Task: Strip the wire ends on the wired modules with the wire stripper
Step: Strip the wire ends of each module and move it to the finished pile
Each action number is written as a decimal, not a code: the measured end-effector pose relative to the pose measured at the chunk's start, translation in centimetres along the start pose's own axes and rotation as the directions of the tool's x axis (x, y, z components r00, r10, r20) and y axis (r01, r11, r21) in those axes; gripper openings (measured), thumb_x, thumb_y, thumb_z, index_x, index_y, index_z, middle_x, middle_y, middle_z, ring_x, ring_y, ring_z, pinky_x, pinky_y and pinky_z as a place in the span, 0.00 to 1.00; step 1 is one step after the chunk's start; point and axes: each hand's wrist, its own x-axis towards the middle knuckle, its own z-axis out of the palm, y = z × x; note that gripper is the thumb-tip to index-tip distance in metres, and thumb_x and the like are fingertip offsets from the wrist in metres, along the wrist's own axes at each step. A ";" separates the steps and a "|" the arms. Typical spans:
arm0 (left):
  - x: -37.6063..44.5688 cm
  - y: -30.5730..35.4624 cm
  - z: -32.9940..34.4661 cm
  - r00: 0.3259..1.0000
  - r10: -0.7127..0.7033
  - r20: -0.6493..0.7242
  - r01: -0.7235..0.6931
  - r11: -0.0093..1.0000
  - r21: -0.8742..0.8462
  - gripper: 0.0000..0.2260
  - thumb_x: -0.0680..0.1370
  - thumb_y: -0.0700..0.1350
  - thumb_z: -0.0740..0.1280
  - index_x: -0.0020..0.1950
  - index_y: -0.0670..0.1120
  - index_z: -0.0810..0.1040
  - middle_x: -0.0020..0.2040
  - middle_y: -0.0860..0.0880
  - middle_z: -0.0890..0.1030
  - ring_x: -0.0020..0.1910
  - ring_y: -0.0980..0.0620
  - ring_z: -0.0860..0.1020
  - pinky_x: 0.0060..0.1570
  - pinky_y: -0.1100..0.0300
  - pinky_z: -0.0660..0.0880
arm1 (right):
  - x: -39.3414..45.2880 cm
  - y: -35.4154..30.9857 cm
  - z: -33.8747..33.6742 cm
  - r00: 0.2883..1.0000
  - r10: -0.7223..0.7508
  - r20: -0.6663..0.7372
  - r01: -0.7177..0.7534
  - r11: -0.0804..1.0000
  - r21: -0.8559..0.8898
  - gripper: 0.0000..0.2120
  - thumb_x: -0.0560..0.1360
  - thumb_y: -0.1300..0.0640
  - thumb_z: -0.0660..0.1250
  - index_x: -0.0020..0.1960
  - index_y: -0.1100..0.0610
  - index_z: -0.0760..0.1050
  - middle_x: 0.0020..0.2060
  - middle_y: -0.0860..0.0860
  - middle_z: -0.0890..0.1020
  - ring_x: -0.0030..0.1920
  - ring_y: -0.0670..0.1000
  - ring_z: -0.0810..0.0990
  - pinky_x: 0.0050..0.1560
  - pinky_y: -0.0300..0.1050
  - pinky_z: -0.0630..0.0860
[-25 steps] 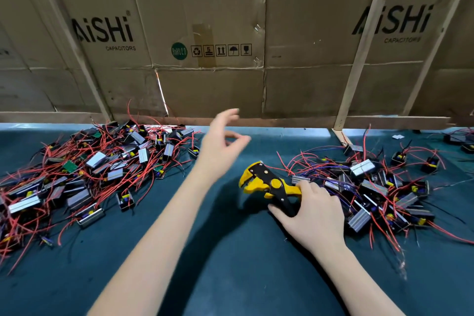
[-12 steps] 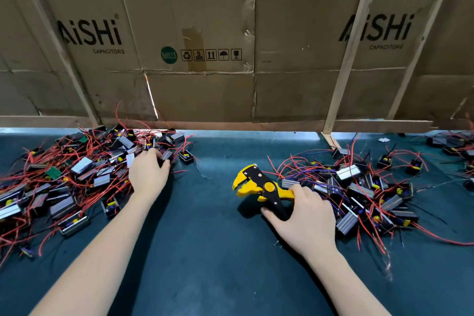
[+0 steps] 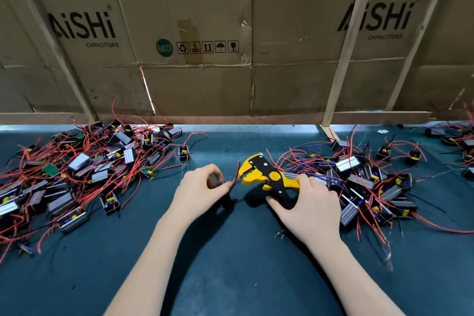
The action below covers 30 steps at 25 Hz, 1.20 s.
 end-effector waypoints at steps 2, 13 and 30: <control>-0.8 0.3 0.2 0.999 -0.020 -0.033 0.022 0.999 0.042 0.13 0.68 0.55 0.75 0.36 0.52 0.73 0.28 0.55 0.79 0.34 0.54 0.77 0.37 0.57 0.73 | 0.1 0.0 -0.2 0.999 0.016 -0.031 -0.015 0.999 0.031 0.30 0.65 0.30 0.69 0.49 0.55 0.74 0.42 0.51 0.80 0.47 0.58 0.79 0.45 0.51 0.69; -0.9 -1.1 -1.5 0.984 0.175 0.014 -0.172 0.977 -0.125 0.10 0.72 0.38 0.70 0.40 0.54 0.78 0.36 0.54 0.81 0.36 0.55 0.77 0.39 0.62 0.72 | 0.0 0.2 -0.5 0.999 0.030 -0.020 -0.030 1.000 0.002 0.30 0.66 0.30 0.69 0.50 0.55 0.73 0.43 0.50 0.79 0.49 0.58 0.79 0.47 0.51 0.69; -1.6 -0.1 0.3 0.915 0.385 -0.120 -0.368 0.919 0.139 0.05 0.76 0.46 0.73 0.50 0.53 0.86 0.42 0.58 0.85 0.39 0.58 0.80 0.39 0.61 0.75 | 0.0 0.2 -0.2 0.999 0.005 -0.047 -0.006 1.000 -0.022 0.29 0.64 0.31 0.71 0.48 0.56 0.73 0.42 0.52 0.79 0.47 0.58 0.79 0.46 0.51 0.68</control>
